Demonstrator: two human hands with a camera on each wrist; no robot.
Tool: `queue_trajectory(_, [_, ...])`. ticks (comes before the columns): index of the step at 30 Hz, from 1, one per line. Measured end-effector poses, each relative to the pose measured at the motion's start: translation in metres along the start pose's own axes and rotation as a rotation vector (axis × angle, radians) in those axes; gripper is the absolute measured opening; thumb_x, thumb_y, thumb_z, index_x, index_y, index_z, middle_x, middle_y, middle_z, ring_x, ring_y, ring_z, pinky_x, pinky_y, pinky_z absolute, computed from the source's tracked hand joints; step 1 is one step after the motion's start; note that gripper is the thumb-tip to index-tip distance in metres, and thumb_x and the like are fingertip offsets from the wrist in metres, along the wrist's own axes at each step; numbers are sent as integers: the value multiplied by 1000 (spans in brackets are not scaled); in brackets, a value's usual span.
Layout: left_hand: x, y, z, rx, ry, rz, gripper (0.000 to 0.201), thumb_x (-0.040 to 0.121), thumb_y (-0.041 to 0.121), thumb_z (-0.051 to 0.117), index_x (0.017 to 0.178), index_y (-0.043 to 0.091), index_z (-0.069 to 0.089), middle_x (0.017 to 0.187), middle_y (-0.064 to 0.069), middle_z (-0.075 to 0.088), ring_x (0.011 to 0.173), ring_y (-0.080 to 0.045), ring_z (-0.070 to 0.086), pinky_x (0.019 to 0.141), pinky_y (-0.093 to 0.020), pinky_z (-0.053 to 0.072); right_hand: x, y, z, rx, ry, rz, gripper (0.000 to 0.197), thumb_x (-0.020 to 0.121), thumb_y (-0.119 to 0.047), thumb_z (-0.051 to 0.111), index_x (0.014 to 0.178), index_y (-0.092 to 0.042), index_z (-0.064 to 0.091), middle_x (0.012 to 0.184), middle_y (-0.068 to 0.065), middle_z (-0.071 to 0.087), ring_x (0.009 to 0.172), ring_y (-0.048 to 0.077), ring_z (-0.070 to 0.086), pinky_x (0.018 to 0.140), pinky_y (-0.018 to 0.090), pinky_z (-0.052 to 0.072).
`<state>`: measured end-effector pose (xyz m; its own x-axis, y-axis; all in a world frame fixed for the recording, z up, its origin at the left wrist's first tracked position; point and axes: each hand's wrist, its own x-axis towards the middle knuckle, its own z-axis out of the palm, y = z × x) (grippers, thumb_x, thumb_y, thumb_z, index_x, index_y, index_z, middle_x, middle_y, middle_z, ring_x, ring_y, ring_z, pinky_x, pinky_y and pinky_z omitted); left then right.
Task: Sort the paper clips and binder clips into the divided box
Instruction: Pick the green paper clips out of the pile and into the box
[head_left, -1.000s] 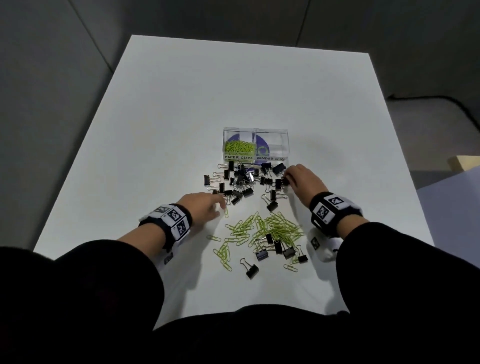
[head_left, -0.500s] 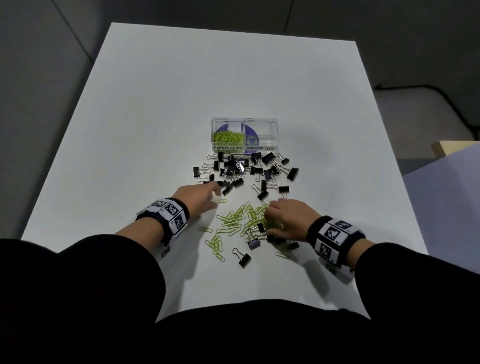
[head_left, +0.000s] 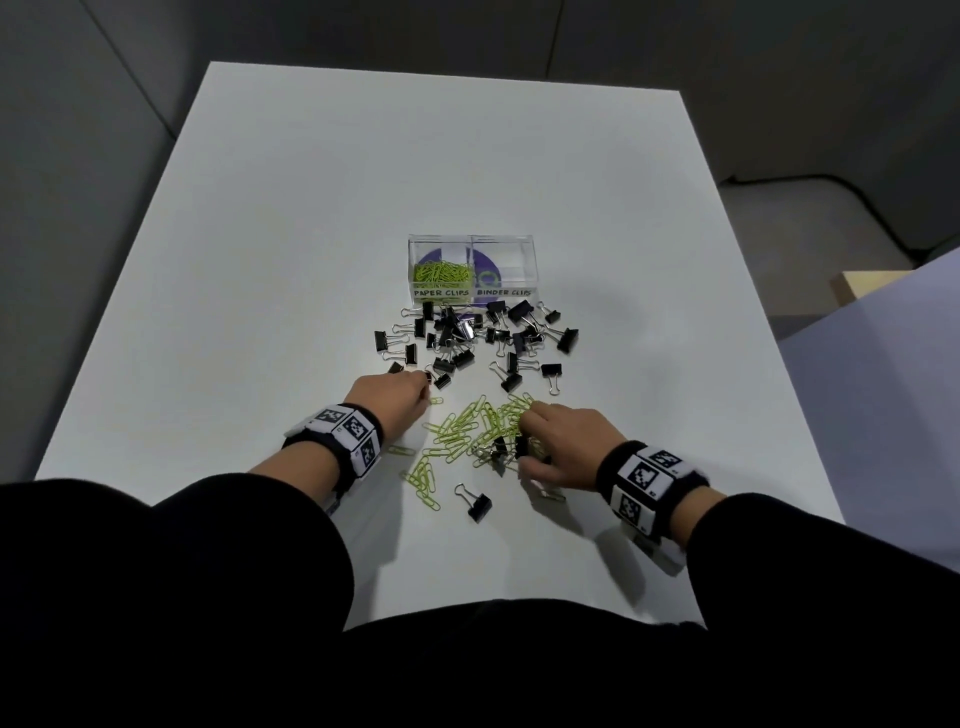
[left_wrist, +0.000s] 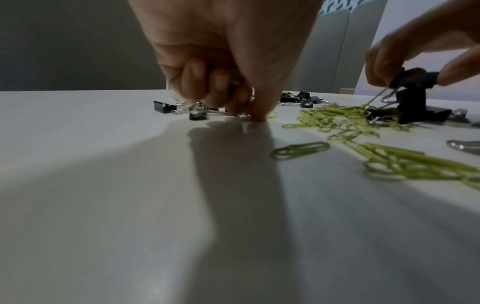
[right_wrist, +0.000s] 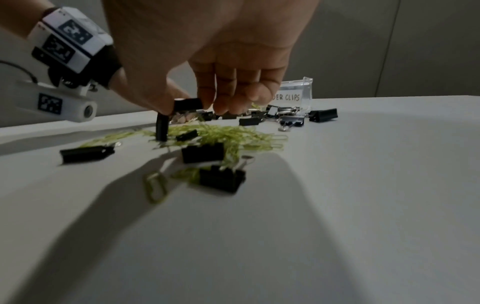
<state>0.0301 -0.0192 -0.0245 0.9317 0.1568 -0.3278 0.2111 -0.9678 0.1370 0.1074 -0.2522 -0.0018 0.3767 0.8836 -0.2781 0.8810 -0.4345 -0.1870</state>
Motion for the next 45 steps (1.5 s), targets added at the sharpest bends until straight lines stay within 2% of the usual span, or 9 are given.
queue_trajectory(12, [-2, -2, -1, -80, 30, 108, 14, 95, 26, 43, 97, 16, 52, 95, 2, 56, 76, -15, 50, 60, -23, 40, 4, 3, -7, 316, -138, 106, 22, 85, -14, 52, 105, -7, 44, 76, 6, 54, 64, 24, 45, 60, 28, 34])
queue_trajectory(18, [-4, -2, -7, -193, -18, 96, 35, 99, 21, 35, 133, 17, 45, 123, -5, 53, 95, -23, 61, 79, -33, 51, 21, 36, -20, 423, 70, 333, 27, 93, -16, 46, 120, -15, 47, 105, 7, 67, 74, 19, 57, 62, 20, 42])
queue_trajectory(23, [-3, -3, -4, -283, -62, 81, 18, 99, 19, 33, 103, 14, 49, 103, -3, 49, 84, -18, 50, 72, -25, 41, 40, 70, -24, 558, 240, 517, 23, 93, -12, 47, 116, -12, 51, 113, 14, 66, 91, 27, 64, 79, 31, 51])
queue_trajectory(27, [0, -2, -5, -295, -84, 59, 18, 100, 22, 29, 86, 17, 40, 82, 2, 46, 74, -16, 45, 59, -21, 34, 58, 84, -25, 540, 266, 589, 22, 93, -14, 48, 115, -13, 50, 110, 13, 67, 90, 30, 63, 79, 35, 51])
queue_trajectory(31, [4, 8, -7, -263, -172, 31, 30, 100, 37, 28, 88, 16, 46, 71, 5, 47, 69, -15, 47, 60, -23, 36, 66, 88, -23, 412, 201, 554, 29, 92, -18, 52, 121, -17, 52, 121, 12, 61, 105, 29, 57, 88, 39, 48])
queue_trajectory(33, [5, 20, -10, -239, -225, 66, 33, 100, 36, 28, 100, 13, 52, 83, 1, 56, 77, -16, 51, 67, -24, 40, 62, 84, -21, 333, 219, 491, 34, 91, -18, 54, 125, -17, 51, 130, 9, 52, 117, 27, 49, 94, 36, 42])
queue_trajectory(37, [1, 45, -11, -180, -271, 233, 31, 98, 36, 38, 116, 17, 53, 110, -2, 64, 92, -16, 58, 77, -25, 46, 34, 61, -19, 297, 126, 233, 23, 89, -24, 56, 110, -15, 57, 111, 2, 58, 101, 17, 53, 79, 21, 38])
queue_trajectory(40, [-6, 60, -7, -52, -295, 393, 33, 91, 38, 53, 119, 20, 50, 110, -1, 64, 92, -16, 58, 78, -28, 48, 3, 41, -10, 106, -26, 48, 25, 90, -33, 50, 98, -11, 60, 97, 4, 63, 90, 21, 58, 68, 29, 43])
queue_trajectory(45, [-11, 72, 0, 72, -302, 447, 42, 87, 34, 59, 125, 23, 45, 115, -1, 63, 102, -23, 59, 78, -30, 46, -27, 26, 8, -11, -133, 103, 44, 88, -50, 49, 106, -10, 50, 105, 10, 61, 91, 29, 61, 67, 32, 42])
